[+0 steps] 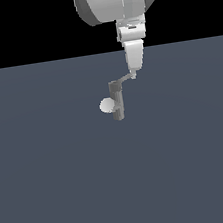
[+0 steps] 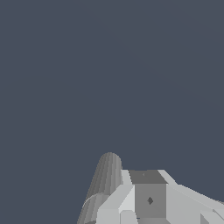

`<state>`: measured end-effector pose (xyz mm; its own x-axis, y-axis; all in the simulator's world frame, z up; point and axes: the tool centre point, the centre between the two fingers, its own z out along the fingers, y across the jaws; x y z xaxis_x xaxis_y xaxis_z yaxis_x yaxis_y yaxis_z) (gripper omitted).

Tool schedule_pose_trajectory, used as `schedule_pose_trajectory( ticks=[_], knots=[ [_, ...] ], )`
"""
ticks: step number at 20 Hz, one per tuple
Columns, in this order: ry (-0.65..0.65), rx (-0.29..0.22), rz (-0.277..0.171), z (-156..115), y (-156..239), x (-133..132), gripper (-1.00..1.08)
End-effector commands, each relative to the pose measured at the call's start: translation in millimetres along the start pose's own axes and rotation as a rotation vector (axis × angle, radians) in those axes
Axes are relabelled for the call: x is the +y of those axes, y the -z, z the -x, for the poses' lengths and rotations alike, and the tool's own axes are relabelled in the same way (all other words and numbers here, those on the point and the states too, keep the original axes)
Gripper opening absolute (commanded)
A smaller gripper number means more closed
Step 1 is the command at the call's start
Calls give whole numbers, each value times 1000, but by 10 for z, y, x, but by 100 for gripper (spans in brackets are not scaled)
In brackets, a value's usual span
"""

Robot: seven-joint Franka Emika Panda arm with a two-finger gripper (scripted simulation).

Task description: Turn on the faucet by rotating a designated handle.

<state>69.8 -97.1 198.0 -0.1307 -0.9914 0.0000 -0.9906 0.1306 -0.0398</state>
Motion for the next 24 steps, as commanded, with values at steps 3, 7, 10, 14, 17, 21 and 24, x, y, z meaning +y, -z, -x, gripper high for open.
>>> schedule_pose_trajectory(
  ticks=[3, 7, 10, 14, 17, 21, 24],
  knots=[
    [8, -3, 26, 149, -96, 193, -100],
    [6, -2, 31, 212, -114, 315, -100],
    [4, -1, 35, 260, -127, 408, -100],
    [2, 0, 39, 309, -140, 503, -100],
    [-8, -1, 14, 346, -28, 417, -100],
    [-4, 0, 24, 618, -73, 473, -100],
    [-1, 0, 32, 827, -107, 516, -100]
  ],
)
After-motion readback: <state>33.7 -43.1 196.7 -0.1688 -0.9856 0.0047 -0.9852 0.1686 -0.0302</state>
